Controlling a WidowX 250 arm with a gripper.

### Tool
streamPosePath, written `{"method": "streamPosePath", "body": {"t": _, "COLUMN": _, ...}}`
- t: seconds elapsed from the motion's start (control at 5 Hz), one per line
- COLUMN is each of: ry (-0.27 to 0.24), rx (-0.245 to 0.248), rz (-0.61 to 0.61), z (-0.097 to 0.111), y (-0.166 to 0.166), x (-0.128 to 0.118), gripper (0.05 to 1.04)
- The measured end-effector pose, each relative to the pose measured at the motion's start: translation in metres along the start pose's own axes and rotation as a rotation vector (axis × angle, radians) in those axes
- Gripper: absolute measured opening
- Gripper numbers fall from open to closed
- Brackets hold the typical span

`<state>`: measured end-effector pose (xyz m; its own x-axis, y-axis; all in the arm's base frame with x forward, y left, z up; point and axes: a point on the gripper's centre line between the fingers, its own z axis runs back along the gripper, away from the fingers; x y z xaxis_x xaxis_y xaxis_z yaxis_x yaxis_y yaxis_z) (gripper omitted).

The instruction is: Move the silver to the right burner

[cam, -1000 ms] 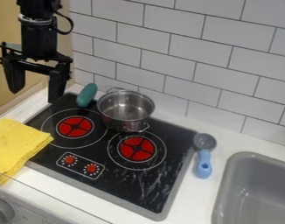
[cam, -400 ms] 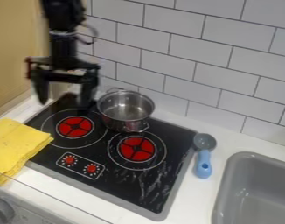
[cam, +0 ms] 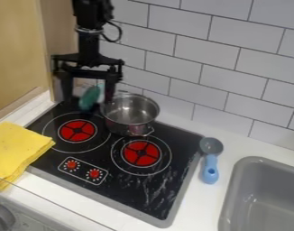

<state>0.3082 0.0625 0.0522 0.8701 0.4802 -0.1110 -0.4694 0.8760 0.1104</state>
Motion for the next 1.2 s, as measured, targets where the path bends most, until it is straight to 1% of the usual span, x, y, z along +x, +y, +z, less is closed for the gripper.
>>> {"method": "streamPosePath", "body": {"t": 0.2, "ry": 0.02, "rx": 0.024, "rz": 0.018, "z": -0.01, "y": -0.006, "x": 0.006, "gripper": 0.999}}
{"method": "streamPosePath", "body": {"t": 0.4, "ry": 0.064, "rx": 0.044, "rz": 0.026, "z": -0.026, "y": -0.008, "x": 0.005, "gripper": 0.999}}
{"method": "streamPosePath", "body": {"t": 0.6, "ry": 0.074, "rx": 0.056, "rz": 0.041, "z": -0.034, "y": -0.008, "x": 0.006, "gripper": 0.999}}
{"method": "streamPosePath", "body": {"t": 0.8, "ry": 0.07, "rx": 0.035, "rz": 0.046, "z": -0.039, "y": -0.011, "x": 0.004, "gripper": 0.938}}
{"method": "streamPosePath", "body": {"t": 1.0, "ry": 0.066, "rx": -0.009, "rz": 0.06, "z": -0.047, "y": -0.017, "x": 0.0, "gripper": 0.627}}
{"method": "streamPosePath", "body": {"t": 1.2, "ry": 0.072, "rx": -0.052, "rz": 0.045, "z": -0.046, "y": -0.02, "x": 0.0, "gripper": 0.337}}
